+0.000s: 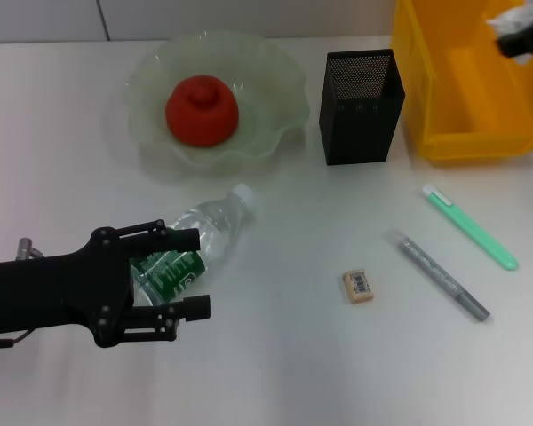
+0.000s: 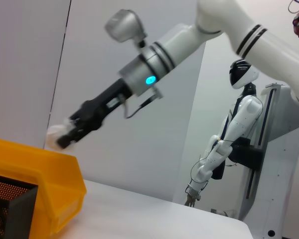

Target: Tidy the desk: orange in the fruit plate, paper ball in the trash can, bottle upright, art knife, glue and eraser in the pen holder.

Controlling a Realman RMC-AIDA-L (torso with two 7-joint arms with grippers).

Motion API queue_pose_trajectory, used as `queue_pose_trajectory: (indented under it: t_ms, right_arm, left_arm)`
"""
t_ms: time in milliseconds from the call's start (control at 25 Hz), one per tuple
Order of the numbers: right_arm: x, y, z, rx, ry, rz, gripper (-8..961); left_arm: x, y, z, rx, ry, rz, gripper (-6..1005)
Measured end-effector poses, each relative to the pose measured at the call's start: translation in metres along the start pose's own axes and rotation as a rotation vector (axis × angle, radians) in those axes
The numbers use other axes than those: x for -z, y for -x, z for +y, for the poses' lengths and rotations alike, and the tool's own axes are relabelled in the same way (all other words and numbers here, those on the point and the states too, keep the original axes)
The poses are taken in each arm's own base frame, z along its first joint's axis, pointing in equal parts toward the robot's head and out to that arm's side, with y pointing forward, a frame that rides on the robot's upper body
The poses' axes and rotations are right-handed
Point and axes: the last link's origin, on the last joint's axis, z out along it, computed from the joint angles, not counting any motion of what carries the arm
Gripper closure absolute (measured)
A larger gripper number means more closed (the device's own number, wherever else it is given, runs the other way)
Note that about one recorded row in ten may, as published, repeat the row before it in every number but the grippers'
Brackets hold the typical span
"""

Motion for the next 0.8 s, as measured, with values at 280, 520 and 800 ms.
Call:
queue_pose_trajectory:
  t_ms: [280,520,800]
  right_arm:
    - [-0.024,0.004,-0.001,-0.004,0.007,-0.028,276]
    - [-0.015,-0.002,-0.001,-0.026,0.063,-0.121,177]
    - [0.028,-0.062,0.015,-0.084,0.477,-0.379,157]
  left_arm:
    - [0.0,-0.001,0.0,0.002,-0.002,0.005,201]
    - [0.001,-0.006,-0.005,0.009,-0.011,0.011,200]
    - [0.006,-0.041,-0.036,0.181,-0.099,-0.055,201]
